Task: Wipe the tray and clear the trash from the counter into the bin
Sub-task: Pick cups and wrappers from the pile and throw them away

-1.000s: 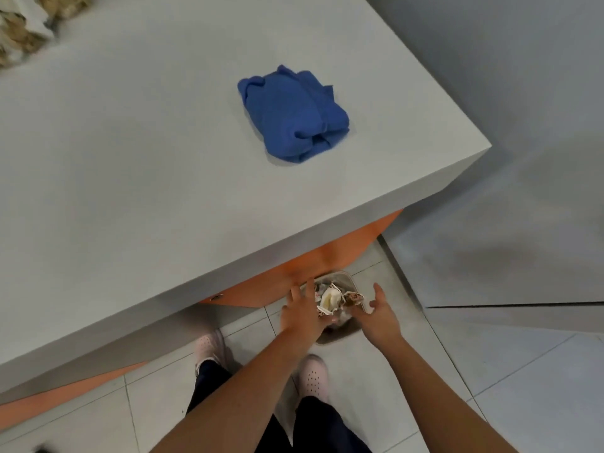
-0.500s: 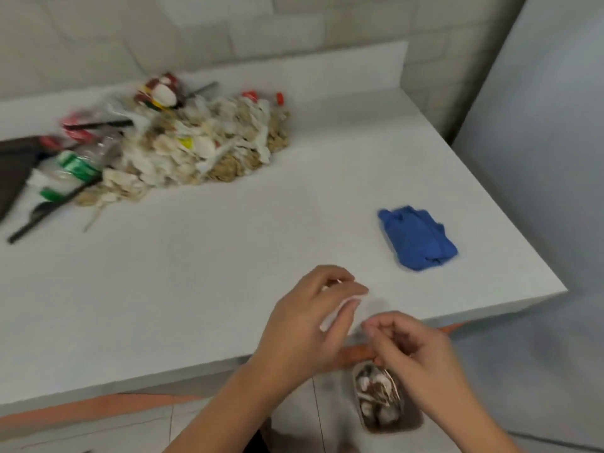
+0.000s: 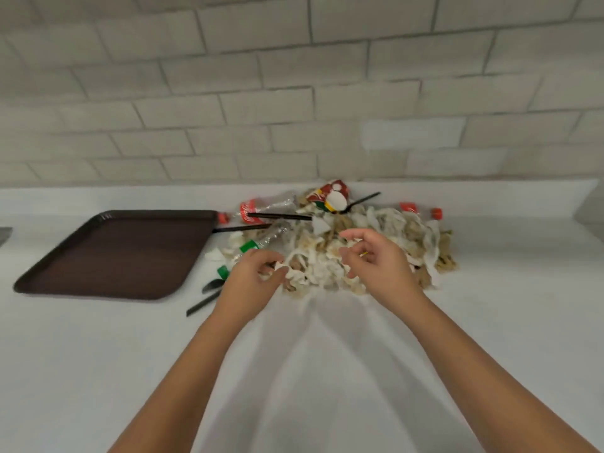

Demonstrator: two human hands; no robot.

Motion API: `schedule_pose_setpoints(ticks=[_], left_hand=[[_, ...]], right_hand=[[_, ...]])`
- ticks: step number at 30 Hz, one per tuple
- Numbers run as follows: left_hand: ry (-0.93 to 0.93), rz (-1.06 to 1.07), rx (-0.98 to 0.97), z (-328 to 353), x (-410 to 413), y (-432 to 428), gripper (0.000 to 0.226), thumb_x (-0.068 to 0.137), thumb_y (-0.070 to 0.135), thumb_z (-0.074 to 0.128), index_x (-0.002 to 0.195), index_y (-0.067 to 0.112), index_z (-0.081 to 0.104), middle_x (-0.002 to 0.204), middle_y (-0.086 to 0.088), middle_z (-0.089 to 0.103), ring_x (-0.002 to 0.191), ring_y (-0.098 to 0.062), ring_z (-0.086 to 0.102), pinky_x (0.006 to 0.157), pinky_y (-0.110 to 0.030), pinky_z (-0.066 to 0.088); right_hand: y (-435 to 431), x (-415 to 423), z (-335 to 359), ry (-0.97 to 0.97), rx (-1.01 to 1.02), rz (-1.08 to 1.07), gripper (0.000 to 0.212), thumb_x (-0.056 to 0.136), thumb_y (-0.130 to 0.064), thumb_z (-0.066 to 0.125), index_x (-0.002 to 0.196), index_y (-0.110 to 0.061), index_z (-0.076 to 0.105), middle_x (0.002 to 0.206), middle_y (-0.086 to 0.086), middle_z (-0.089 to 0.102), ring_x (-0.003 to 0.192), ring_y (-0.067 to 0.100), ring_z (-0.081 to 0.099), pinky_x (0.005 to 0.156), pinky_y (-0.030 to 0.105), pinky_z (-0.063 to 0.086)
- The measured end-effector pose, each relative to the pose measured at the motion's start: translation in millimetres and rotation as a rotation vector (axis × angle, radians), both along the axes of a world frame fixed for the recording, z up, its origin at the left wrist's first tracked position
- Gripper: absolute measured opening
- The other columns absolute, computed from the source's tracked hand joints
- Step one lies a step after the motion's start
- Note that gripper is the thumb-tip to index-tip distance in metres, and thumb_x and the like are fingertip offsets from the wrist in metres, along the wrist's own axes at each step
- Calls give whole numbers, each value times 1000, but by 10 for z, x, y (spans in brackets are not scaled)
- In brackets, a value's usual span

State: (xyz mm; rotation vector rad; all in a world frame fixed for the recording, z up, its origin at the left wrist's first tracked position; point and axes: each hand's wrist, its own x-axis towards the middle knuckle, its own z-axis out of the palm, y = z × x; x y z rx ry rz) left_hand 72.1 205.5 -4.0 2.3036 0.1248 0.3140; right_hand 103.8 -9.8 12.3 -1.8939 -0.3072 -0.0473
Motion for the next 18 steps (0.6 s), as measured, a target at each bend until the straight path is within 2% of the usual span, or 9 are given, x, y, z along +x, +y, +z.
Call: schedule_pose_setpoints(ticks=[3,5,7,9,13,15,18], left_hand=[[41,115,-31,-70,380,568,7,84,22,67,91,24,66,99,1,64,81,-13,59,75,-26,45],[87,160,-20,-145,627,868,8,85,22,65,94,22,66,100,-2,65,86,-16,60,75,-25,42],[135,189,49,-243,890,1122,18,85,23,65,103,18,66,105,-7,63,94,-20,60,78,-26,42],[234,177,159,-369,1136,1282,32,84,24,66,115,16,63,117,-12,57,105,-26,56,86,-31,45],[518,121,252,-600,1458,1370,60,80,43,63,136,30,44,137,-10,44,123,-32,45,101,-42,42],[523,119,315,-691,1511,1356,66,79,49,64,139,35,38,137,-6,44,126,-31,41,101,-42,40],[373,124,366,-796,1503,1318,57,81,37,65,135,29,45,126,-8,50,117,-30,48,93,-37,42]], right_hand=[[357,379,-41,-28,-36,-8,20,88,-24,62,106,-32,61,78,2,64,67,17,62,66,35,52],[513,611,-91,-50,-88,-35,23,88,-23,63,110,-29,62,80,-2,62,67,12,58,66,33,51],[630,854,-139,-71,-154,-92,27,87,-23,62,114,-27,62,87,-5,62,73,10,58,61,24,49],[687,1050,-194,-71,-225,-144,30,87,-25,61,116,-26,61,94,-5,61,79,10,57,61,20,44],[803,1213,-286,-101,-343,-136,28,89,-24,60,117,-27,60,99,-6,59,90,11,58,67,18,43],[972,1228,-272,-155,-399,-45,28,91,-25,57,118,-30,59,102,-9,59,93,7,57,73,20,47],[1373,1291,-212,-254,-492,103,27,92,-25,55,118,-29,61,111,-10,60,99,7,55,82,25,46]])
